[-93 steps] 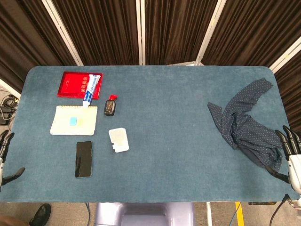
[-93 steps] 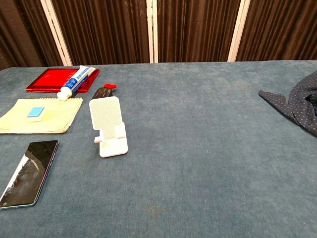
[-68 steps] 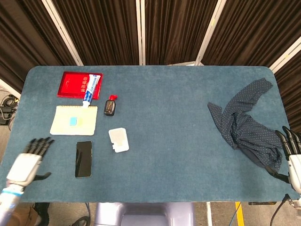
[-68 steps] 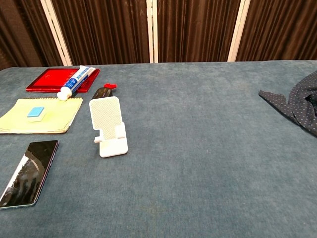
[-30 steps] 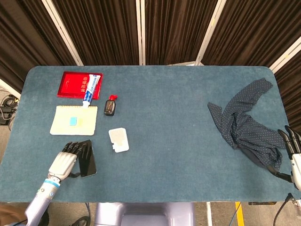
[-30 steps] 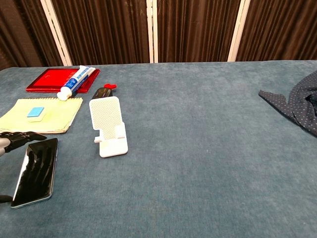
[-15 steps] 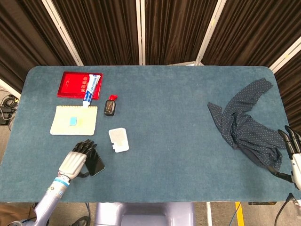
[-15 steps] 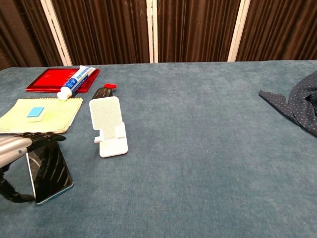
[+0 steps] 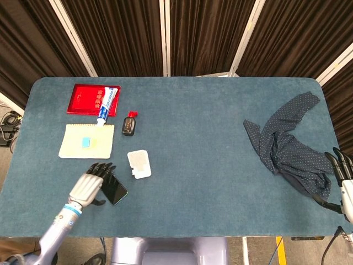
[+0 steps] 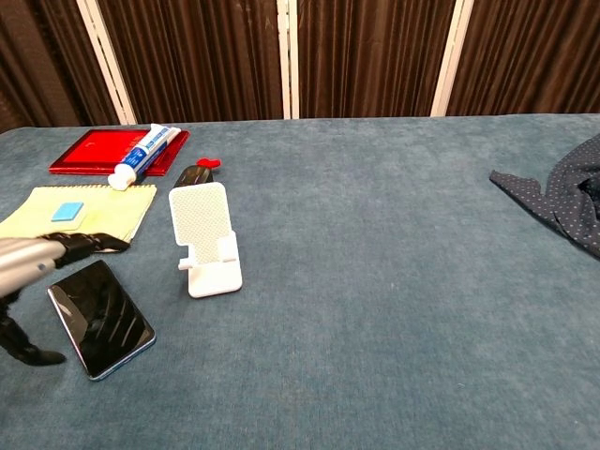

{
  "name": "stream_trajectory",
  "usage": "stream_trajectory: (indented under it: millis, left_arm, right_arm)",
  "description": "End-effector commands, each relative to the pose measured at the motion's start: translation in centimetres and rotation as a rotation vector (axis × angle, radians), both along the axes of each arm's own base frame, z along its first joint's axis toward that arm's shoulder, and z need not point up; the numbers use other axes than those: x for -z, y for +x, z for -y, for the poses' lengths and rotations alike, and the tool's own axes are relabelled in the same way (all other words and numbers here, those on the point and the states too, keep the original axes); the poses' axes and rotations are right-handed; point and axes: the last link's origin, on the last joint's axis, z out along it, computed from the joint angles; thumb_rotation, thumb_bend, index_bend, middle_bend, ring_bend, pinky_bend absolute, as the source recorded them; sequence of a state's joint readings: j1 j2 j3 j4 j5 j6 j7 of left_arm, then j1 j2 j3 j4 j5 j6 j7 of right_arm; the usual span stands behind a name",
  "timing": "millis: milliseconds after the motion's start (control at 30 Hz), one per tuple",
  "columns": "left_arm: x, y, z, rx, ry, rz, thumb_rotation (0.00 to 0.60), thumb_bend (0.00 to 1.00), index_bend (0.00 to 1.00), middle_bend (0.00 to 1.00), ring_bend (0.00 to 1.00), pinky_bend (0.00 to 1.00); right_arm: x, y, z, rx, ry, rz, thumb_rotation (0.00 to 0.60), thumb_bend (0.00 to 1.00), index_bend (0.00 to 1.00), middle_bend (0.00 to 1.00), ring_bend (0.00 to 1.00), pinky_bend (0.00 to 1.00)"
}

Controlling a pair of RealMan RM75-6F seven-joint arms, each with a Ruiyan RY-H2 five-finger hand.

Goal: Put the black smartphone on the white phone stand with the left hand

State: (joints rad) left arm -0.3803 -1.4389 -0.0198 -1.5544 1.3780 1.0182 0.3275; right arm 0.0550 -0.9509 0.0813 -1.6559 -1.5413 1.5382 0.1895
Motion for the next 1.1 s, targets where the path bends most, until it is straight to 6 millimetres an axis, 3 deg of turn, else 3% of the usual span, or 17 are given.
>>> stream_trajectory:
  millis: [33, 167, 400, 1100]
  left_arm:
    - [-2.8, -0.3, -1.7, 0.11, -0.024, -0.116, 0.6, 0.0, 0.0, 0.0, 0.0, 0.0]
    - [-3.6, -0.5, -2.9, 0.182, -0.065, -0.146, 0.6, 0.0, 0.02, 0.0, 0.0, 0.0]
    - [-3.1, -0.9, -4.0, 0.244, -0.146, -0.157, 0.6, 0.0, 0.17, 0.08, 0.05, 0.09]
    - [0.4, -1.3, -4.7, 0.298, -0.183, -0.185, 0.6, 0.0, 0.25, 0.13, 0.15, 0.18]
  right_arm:
    - [0.3, 0.1, 0.1, -0.002, 0.01, -0.009, 0.6, 0.0, 0.0, 0.0, 0.0, 0.0]
    - [0.7, 0.2, 0.2, 0.001, 0.017, -0.021, 0.6, 0.0, 0.0, 0.0, 0.0, 0.0]
    - [1.2, 0.3, 0.4, 0.008, 0.029, -0.04, 0.6, 0.0, 0.0, 0.0, 0.0, 0.0]
    - [1.0, 0.0, 0.6, 0.022, 0.027, -0.031, 0.6, 0.0, 0.0, 0.0, 0.0, 0.0]
